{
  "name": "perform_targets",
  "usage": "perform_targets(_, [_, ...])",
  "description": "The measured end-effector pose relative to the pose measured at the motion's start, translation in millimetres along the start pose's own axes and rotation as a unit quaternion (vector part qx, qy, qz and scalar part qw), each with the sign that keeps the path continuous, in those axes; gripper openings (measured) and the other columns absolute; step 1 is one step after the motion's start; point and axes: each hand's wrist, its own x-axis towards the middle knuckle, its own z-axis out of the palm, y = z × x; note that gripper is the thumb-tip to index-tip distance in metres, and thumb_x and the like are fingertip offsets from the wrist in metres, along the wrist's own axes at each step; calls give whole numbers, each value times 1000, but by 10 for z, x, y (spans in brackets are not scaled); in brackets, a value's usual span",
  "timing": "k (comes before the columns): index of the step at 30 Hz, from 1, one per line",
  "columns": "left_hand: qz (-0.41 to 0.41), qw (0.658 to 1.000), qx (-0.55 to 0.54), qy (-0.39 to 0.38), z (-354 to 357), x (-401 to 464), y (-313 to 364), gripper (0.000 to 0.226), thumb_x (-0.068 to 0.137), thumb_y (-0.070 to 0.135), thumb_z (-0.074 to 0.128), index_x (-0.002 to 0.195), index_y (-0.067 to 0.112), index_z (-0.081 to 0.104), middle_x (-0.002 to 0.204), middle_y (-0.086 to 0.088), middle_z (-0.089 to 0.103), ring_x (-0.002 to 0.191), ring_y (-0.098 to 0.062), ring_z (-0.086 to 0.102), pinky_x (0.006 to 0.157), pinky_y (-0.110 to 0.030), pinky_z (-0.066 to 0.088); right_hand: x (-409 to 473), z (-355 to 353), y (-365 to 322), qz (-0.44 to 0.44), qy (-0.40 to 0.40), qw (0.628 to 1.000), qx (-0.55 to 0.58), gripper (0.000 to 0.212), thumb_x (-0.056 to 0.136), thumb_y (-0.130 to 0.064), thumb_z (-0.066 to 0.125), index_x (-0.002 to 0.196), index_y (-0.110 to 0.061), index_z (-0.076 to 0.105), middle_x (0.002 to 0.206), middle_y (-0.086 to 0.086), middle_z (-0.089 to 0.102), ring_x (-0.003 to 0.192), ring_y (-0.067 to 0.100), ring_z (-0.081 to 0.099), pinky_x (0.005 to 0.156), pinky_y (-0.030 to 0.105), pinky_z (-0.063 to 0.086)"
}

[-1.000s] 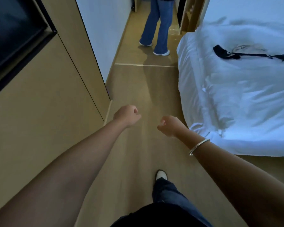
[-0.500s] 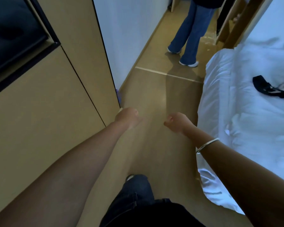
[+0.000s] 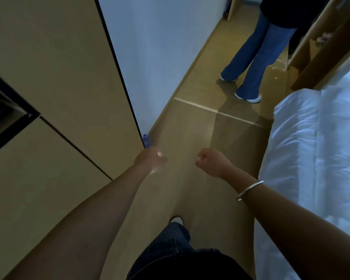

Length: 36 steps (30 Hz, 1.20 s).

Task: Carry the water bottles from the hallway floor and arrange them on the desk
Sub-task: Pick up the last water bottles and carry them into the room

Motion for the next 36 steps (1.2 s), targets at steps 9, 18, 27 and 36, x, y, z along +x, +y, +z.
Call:
perform_targets(9, [-44,998,-36,-1,-256,1109,289,36,86,16,51,53,14,36,58,-4,41,64,-22,44,62,-27,31,1375,-429,-60,-40,-47,998,-24,37,87,-23,60,120,-7,56,116,11,60,108,24,54,80,22,35])
perform_targets(18, [-139,984,-86,72,-435,2306,704,27,84,12,52,58,9,50,89,-9,66,89,-30,62,66,-29,42,3002,-1075,92,-118,-129,983,-55,37,82,-17,65,115,-4,57,92,0,58,98,24,57,89,31,43])
perform_targets(27, [-243,949,-152,132,-426,2916,1044,21,87,19,49,76,6,62,94,-20,66,90,-32,61,69,-31,42,4220,-1690,-82,-190,-206,951,-135,45,84,-27,62,126,-14,51,115,2,60,104,18,56,80,22,36])
perform_targets(36, [-358,892,-205,183,-490,3241,776,13,81,24,56,77,13,62,81,-6,60,72,-21,52,64,-26,39,5024,-1509,-724,-260,-304,895,-199,47,87,-26,58,131,-14,47,122,5,57,110,19,55,86,25,40])
